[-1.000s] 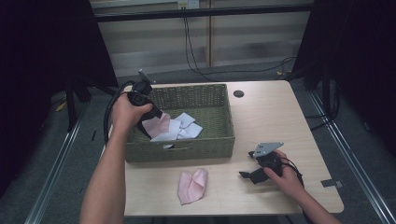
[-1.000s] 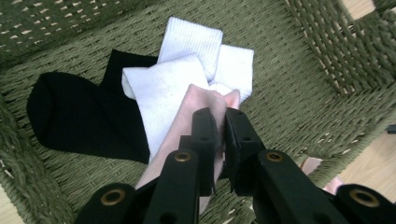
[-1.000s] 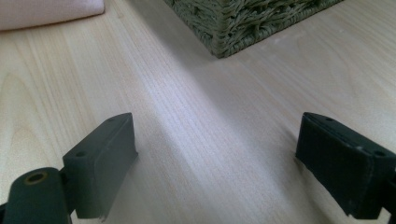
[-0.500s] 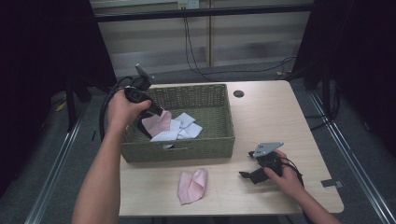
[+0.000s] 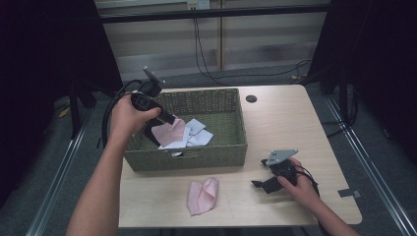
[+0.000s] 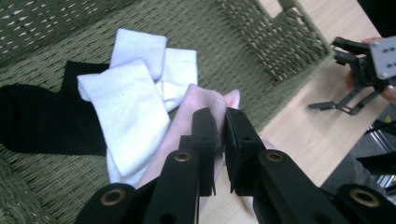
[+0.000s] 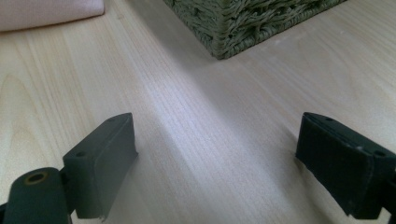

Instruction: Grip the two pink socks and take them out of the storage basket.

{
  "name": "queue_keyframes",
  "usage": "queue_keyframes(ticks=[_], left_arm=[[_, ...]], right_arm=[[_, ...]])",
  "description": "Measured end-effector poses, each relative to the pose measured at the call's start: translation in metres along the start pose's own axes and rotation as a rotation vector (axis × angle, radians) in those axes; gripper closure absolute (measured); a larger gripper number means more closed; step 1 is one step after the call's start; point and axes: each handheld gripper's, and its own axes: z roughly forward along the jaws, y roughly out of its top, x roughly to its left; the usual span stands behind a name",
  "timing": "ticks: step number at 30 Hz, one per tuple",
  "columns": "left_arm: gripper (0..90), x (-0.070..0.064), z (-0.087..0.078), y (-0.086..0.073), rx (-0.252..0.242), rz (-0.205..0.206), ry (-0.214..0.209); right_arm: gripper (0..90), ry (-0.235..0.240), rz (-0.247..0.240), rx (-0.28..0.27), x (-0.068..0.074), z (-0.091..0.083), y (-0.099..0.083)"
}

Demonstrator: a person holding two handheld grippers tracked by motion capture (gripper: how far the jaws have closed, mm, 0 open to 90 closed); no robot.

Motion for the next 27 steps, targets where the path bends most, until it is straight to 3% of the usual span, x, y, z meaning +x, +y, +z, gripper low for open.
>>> queue_keyframes(ticks=[13,27], left_arm=[[82.8,-0.026,-0.009,-0.009,-0.012,0.074,-0.027],[82.6,-0.046,-0.001,-0.031,-0.010,0.134,-0.045]], right_arm=[[11.1,-0.001,-0.001,0.000,0.000,0.000,0.000],[11.1,0.005,0.001,0.002,0.000,0.000,0.000]])
